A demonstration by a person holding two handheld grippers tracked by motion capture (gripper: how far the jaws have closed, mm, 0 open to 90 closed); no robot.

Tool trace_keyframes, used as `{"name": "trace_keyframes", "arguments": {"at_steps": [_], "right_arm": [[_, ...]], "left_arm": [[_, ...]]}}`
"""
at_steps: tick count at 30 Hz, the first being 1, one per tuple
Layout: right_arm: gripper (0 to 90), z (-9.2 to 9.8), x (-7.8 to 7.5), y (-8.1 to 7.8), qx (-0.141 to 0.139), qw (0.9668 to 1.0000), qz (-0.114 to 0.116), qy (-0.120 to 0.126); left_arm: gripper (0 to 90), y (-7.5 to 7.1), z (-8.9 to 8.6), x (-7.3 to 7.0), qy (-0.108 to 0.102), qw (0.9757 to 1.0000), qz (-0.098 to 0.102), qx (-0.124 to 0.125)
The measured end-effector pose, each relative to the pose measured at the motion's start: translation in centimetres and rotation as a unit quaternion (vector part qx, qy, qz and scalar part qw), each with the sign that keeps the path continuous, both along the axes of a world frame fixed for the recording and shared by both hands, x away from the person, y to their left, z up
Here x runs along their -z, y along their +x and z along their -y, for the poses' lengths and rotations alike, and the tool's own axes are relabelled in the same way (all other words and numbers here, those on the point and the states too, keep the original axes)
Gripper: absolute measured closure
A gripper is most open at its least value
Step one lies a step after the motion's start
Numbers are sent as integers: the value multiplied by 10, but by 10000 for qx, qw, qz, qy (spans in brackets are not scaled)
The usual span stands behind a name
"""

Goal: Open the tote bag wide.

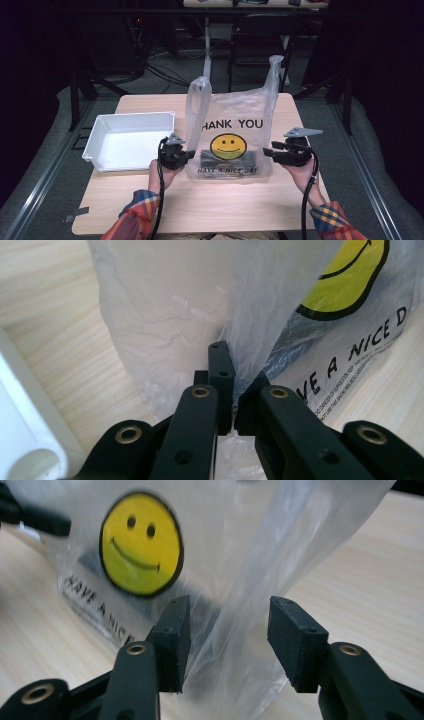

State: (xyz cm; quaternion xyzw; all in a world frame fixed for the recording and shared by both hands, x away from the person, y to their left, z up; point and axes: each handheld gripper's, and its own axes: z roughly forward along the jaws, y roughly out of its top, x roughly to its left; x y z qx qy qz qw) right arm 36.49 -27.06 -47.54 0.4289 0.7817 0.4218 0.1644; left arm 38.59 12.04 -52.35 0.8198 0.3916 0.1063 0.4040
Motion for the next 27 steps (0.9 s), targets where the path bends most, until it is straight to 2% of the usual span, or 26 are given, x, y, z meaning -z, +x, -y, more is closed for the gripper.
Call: {"name": "trace_keyframes", "arguments": {"at_steps": [1,4,8,12,16,21,23,25,27], "right_arm": [[489,0,0,0,0,10000,0,0],[462,2,-7,9,139,9997,77,172],[455,-1,-6,18,193,9995,32,248],[474,-7,3,34,319,9993,-137,123],[634,-7,17,46,410,9982,-405,140],[851,-6,24,47,320,9981,-504,174],[895,-7,25,46,282,9983,-504,119],[900,-6,24,44,237,9982,-534,126],[900,-6,22,40,207,9984,-506,108]], "left_arm": [[889,0,0,1,44,10000,27,3],[889,0,2,3,99,9999,-66,39],[888,0,3,5,140,9997,-155,81],[888,-1,3,7,147,9996,-220,123],[887,-3,3,8,105,9997,-211,89],[880,-2,1,7,106,9995,-261,122],[865,-3,1,6,90,9995,-282,130],[831,-4,2,5,91,9995,-266,143],[763,-5,2,1,90,9996,-204,144]]}}
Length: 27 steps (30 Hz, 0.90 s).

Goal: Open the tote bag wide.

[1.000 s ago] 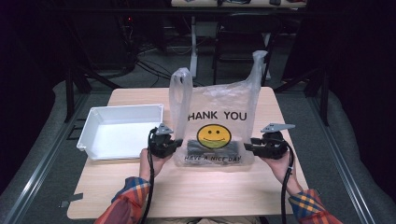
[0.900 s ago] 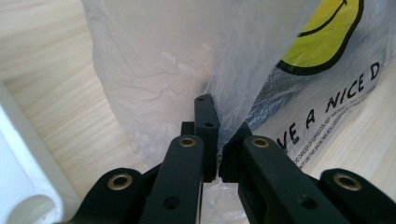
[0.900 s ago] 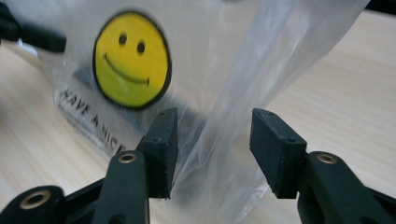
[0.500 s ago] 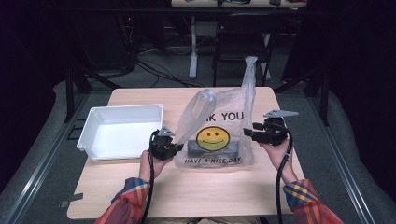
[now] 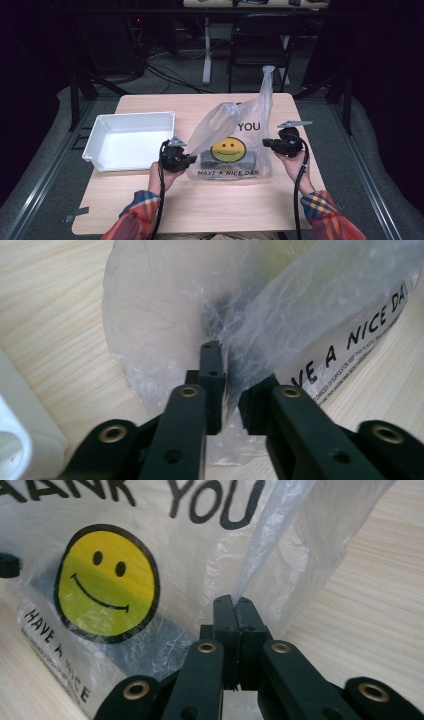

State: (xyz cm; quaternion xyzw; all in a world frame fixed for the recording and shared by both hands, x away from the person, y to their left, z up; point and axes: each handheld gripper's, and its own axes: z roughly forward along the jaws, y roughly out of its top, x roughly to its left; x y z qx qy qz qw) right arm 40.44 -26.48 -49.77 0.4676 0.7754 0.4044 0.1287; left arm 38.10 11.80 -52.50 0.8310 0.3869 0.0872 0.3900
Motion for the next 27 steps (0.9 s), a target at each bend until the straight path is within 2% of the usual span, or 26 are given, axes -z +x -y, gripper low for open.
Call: {"name": "trace_keyframes", "arguments": {"at_steps": [1,4,5,6,7,8,9,11,12,13,15,16,19,22,23,27], "right_arm": [[900,1,-2,-3,-12,10000,8,15],[900,4,-9,-15,-90,9999,110,-6],[900,5,-10,-17,-84,9999,130,-1],[900,6,-12,-20,-94,9999,128,-6],[900,7,-13,-22,-100,9999,123,-15],[900,8,-13,-24,-108,9998,152,19],[900,9,-14,-26,-113,9998,133,19],[900,9,-14,-28,-107,9999,133,8],[900,10,-15,-31,-122,9998,139,17],[900,10,-15,-31,-122,9998,139,17],[900,12,-17,-36,-120,9998,156,24],[900,12,-17,-36,-120,9998,156,24],[900,14,-17,-44,-145,9998,154,23],[900,16,-15,-46,-143,9998,140,15],[900,18,-13,-49,-148,9999,43,17],[900,20,-6,-56,-177,9998,-103,-48]], "left_arm": [[736,-1,0,-2,12,10000,55,-7],[570,-3,2,-12,-9,9997,226,-33],[524,-4,4,-23,1,9989,453,-140],[499,-4,4,-23,1,9989,453,-140],[498,-6,5,-29,-37,9980,584,-218],[498,-9,8,-42,-9,9950,943,-332],[498,-9,8,-42,-9,9950,943,-332],[504,-13,12,-52,53,9912,1267,-379],[556,-14,15,-55,103,9899,1365,-366],[556,-14,18,-56,185,9885,1453,-371],[669,-11,23,-55,303,9878,1492,-338],[669,-9,25,-52,314,9879,1474,-359],[845,-1,27,-44,351,9898,1334,-354],[885,5,24,-38,386,9914,1184,-412],[893,6,22,-37,347,9918,1150,-447],[897,11,15,-33,308,9931,1006,-513]]}}
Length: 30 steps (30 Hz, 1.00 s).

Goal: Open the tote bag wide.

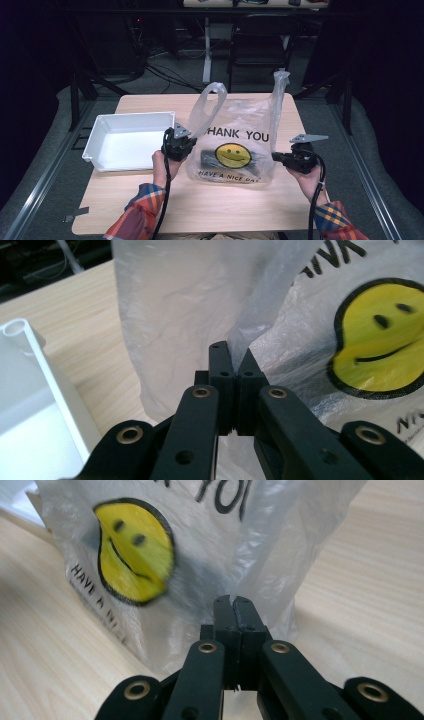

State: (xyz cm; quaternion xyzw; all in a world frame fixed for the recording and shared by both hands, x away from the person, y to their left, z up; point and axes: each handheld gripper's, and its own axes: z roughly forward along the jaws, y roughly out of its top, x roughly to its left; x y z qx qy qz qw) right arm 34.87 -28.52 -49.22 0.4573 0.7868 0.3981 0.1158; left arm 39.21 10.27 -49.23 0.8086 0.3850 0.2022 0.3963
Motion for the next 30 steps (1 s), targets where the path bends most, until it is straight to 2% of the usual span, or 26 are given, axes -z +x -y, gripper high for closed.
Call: {"name": "trace_keyframes", "arguments": {"at_steps": [3,4,6,10,11,13,17,19,22,25,26,28,29,30], "right_arm": [[900,0,5,-2,-61,9999,-102,-31],[900,-3,11,-2,-101,9997,-191,-84],[900,-4,13,-2,-122,9996,-234,-126],[900,-8,23,4,-165,9989,-335,-278],[900,-7,26,7,-191,9985,-419,-281],[872,-6,26,8,-181,9986,-417,-282],[690,-1,17,8,-146,9995,-255,-129],[620,0,8,10,-83,9999,-102,9],[529,-6,-6,19,39,9997,231,-19],[563,-10,-9,26,127,9993,361,-15],[611,-11,-8,30,150,9994,315,-13],[757,-13,-3,36,207,9994,276,-23],[850,-13,2,39,220,9996,187,-56],[873,-14,4,39,194,9996,178,-77]], "left_arm": [[897,3,-2,6,10,10000,-94,-11],[898,5,-3,10,27,9998,-200,-11],[897,5,-4,12,55,9997,-237,-5],[897,6,-5,17,57,9993,-372,19],[897,6,-6,17,79,9991,-406,45],[897,6,-6,19,101,9989,-462,67],[897,4,-9,22,94,9984,-546,115],[897,4,-11,22,67,9982,-575,122],[896,4,-11,23,24,9980,-615,159],[897,3,-10,25,83,9975,-671,218],[896,2,-10,26,97,9975,-664,230],[896,2,-10,27,114,9972,-706,236],[896,2,-12,27,118,9971,-714,240],[895,2,-12,27,118,9971,-714,240]]}}
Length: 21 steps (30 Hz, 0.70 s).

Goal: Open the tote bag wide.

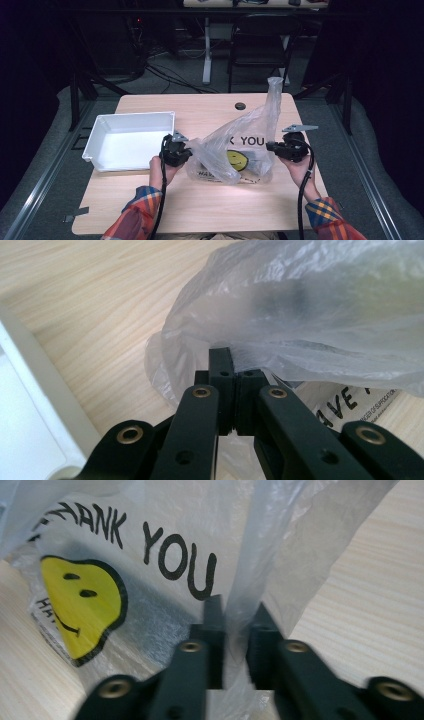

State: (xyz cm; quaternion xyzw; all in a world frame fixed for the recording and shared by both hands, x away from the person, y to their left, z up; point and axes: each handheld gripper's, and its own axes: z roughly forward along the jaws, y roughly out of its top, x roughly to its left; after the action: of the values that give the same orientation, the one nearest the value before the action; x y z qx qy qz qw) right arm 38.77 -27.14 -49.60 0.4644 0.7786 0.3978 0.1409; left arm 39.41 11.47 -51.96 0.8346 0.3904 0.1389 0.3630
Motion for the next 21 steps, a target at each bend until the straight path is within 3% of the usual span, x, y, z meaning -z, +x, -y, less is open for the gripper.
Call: {"name": "trace_keyframes", "arguments": {"at_steps": [6,12,14,17,21], "right_arm": [[898,-4,5,-3,-142,9998,-83,-99],[899,-3,4,-14,-287,9994,-128,-168],[900,-2,6,-16,-303,9992,-114,-223],[899,1,9,-16,-293,9992,-179,-214],[900,2,10,-15,-304,9991,-200,-225]], "left_arm": [[896,0,-3,2,43,9999,-57,-78],[869,0,-4,3,81,9997,-220,5],[804,-2,-6,0,43,9997,-247,55],[611,-7,-10,-8,-56,9995,-292,98],[527,-15,-18,-21,-140,9996,-183,158]]}}
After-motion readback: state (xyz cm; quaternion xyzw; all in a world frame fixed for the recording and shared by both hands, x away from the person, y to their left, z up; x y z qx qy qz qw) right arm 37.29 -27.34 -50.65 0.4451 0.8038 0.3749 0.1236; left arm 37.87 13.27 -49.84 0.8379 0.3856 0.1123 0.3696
